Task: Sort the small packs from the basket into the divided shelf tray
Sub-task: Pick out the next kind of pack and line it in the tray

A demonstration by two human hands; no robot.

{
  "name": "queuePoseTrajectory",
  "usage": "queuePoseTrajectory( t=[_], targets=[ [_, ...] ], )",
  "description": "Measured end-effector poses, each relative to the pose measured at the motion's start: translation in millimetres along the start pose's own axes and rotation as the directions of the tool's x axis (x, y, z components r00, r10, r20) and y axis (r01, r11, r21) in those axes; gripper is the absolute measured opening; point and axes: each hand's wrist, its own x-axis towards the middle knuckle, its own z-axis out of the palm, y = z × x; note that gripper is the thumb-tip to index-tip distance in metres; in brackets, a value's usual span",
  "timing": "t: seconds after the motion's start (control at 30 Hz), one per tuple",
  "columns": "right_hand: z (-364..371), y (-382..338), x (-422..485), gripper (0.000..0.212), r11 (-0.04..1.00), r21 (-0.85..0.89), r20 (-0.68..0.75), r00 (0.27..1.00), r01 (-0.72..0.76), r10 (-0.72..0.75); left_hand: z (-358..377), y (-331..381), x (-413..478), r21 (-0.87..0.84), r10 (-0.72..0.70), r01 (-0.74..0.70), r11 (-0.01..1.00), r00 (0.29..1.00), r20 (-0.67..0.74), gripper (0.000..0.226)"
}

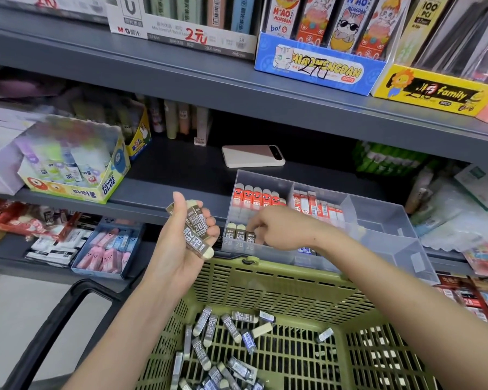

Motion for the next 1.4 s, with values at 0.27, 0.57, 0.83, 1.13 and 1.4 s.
queuePoseTrajectory(
  t=[0.27,0.57,0.83,1.13,1.4],
  targets=[
    [4.6,-6.2,-16.7,0.022,0.995,0.083,-0.338,0.941,0.060,-0.029,3.5,-1.4,-2.9,-0.096,-0.033,0.033,0.995,0.999,0.002,0.032],
    [41.2,-55.7,-28.2,0.019,0.862,0.489,-0.400,0.912,0.131,0.089,0.0,-5.2,-2.6,-0.090,0.055,-0.051,0.995,0.998,0.038,0.029],
    [47.5,-55.0,-36.2,0.018,0.371,0.895,-0.360,0.892,0.248,0.272,-2.0,-8.7,-1.1,-0.019,0.120,-0.119,0.993,0.991,0.061,0.026],
    [1.8,18.0,-25.7,0.020,0.892,0.450,-0.507,0.813,-0.034,0.286,-3.8,-15.3,-3.0,0.364,0.218,-0.213,0.907,0.976,0.028,0.020],
    [2.0,7.5,2.6,0.015,0.974,0.142,-0.264,0.942,-0.174,0.207,-5.7,-10.6,-4.9,0.407,0.167,-0.133,0.904,0.985,-0.047,0.028]
  ],
)
